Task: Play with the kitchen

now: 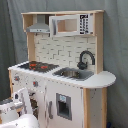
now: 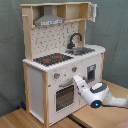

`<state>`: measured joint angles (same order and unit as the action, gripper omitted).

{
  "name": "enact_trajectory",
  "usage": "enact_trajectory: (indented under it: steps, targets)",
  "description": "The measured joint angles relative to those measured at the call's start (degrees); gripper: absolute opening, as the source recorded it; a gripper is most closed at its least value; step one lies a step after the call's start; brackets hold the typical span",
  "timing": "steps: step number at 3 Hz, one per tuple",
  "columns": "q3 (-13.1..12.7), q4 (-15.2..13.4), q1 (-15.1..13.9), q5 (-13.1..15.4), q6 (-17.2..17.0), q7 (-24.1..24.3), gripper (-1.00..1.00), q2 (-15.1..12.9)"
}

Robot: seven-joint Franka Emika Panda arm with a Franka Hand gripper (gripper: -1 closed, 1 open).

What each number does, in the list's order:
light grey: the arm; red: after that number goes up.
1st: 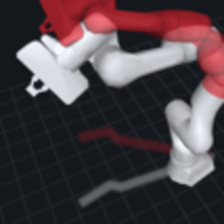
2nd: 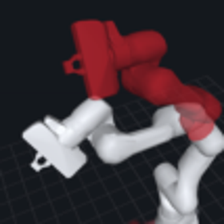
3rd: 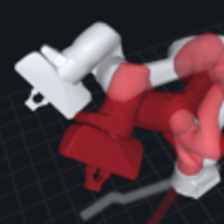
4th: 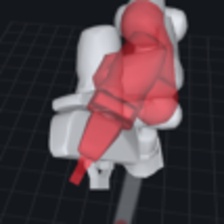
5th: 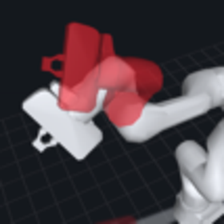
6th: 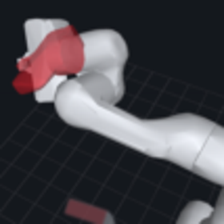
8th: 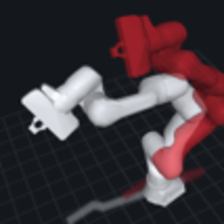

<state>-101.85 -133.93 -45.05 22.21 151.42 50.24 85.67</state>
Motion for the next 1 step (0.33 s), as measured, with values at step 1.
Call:
enact_trajectory:
  steps: [1]
  targets:
    - [3.2,0.0,0.3,0.0,2.0,-5.0,1.0,-0.9]
